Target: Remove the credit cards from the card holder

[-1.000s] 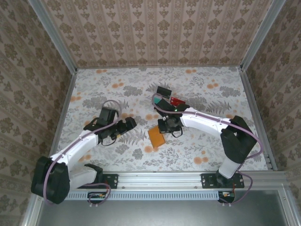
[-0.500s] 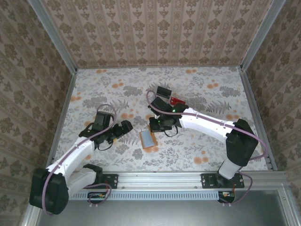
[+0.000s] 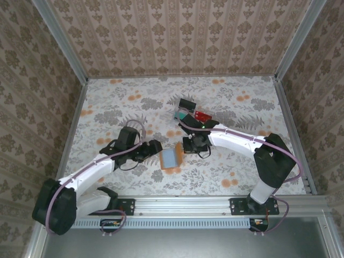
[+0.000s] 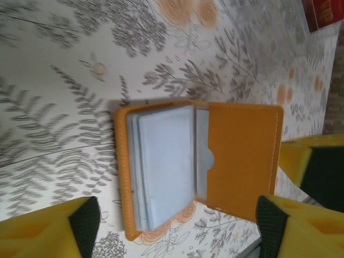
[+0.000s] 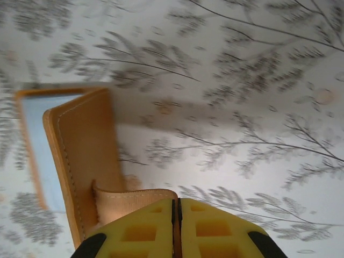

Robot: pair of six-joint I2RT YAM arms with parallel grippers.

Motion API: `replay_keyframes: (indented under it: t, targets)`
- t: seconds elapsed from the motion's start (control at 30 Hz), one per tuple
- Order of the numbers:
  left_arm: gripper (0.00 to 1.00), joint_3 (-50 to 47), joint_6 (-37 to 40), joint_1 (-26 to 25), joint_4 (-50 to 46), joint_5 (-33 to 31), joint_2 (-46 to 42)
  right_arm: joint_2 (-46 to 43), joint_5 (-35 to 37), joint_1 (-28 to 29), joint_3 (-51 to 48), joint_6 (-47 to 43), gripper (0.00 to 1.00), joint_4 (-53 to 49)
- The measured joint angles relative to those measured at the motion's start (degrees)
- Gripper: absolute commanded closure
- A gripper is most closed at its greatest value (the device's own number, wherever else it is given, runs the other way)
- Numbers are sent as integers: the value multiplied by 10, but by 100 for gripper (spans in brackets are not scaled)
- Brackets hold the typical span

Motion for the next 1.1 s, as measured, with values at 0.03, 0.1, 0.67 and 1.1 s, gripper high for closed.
replay_keyframes:
  t: [0.03,0.1,0.67,1.1]
  targets:
    - [35,0,-8,-6,9,3,10,0,3,-3,-7,0,89,-2]
    - [41,0,-22,-17,25,7,31,0,9,-5,-19,-1,89,-3]
    - [55,73,-38,-59,-21,-26,93,-5,12,-9,-32,-4,89,-2]
    - [56,83,-31,-70,-27,-17,166,-5,12,-9,-38,-4,90,2]
